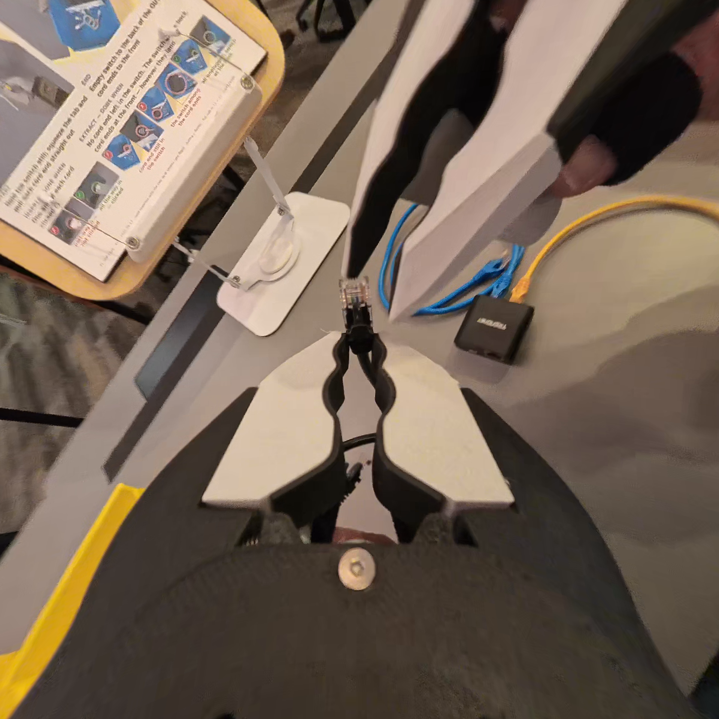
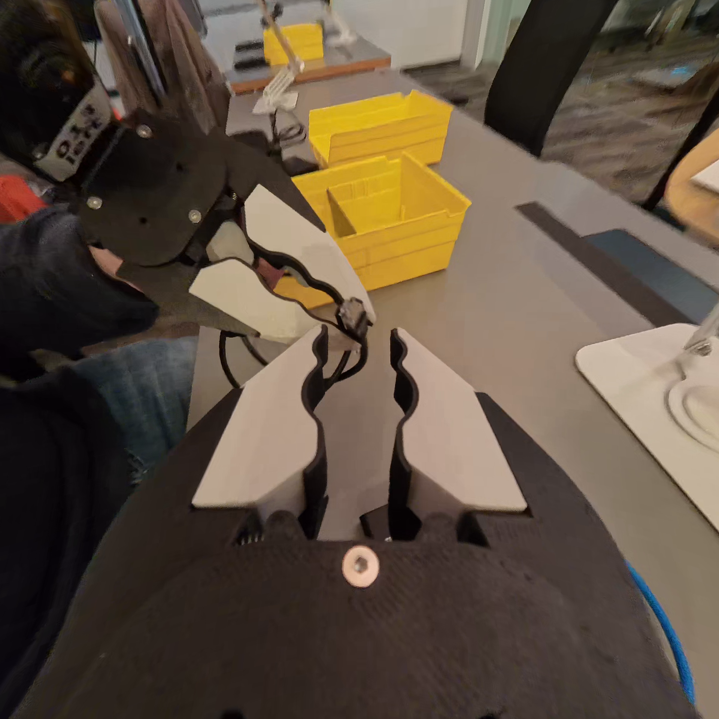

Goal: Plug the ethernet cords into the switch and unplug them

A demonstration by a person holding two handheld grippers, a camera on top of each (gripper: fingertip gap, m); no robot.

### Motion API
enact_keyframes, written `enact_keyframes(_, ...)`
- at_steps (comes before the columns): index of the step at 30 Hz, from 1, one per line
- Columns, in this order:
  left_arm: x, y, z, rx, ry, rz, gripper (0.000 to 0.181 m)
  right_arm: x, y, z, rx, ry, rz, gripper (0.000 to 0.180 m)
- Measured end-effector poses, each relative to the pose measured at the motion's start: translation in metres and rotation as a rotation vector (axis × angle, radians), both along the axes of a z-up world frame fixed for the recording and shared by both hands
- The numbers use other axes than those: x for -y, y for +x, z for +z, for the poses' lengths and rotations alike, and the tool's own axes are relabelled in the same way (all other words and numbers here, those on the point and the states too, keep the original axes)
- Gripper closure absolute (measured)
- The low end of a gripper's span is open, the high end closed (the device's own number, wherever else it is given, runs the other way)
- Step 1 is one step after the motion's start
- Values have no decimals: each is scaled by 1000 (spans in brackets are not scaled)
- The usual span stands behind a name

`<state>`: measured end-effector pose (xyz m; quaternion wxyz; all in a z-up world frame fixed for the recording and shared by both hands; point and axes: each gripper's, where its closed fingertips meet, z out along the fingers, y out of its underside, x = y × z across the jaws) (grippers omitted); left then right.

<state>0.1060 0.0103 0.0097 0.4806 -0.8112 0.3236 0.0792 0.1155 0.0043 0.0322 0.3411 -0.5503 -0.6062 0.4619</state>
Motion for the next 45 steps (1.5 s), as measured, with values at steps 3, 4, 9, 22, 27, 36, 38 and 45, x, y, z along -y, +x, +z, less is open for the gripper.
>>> enact_keyframes(3, -2, 1, -4, -135, 4, 8, 170, 3, -8, -7, 58, -39, 25, 157)
enact_keyframes(4, -2, 0, -5, -155, 6, 20, 170, 4, -9, -7, 59, -58, 36, 163)
enact_keyframes(9, -4, -4, -2, -283, 44, 33, 170, 2, -10, -6, 4, -169, 41, 165)
enact_keyframes(22, 7, 29, 34, -23, 382, -235, 163, 8, 25, 32, -410, -821, 296, 167)
enact_keyframes(27, 17, 41, 52, 67, 499, -328, 165, 11, 36, 41, -501, -919, 356, 167)
enact_keyframes(36, 18, 49, 42, 2, 553, -377, 170, 10, 42, 33, -492, -993, 373, 167)
enact_keyframes(38, 16, 48, 36, 0, 507, -362, 170, 8, 40, 28, -475, -987, 350, 167)
enact_keyframes(45, 14, 34, 34, 182, 289, -332, 170, -3, 42, 6, -313, -426, 195, 150)
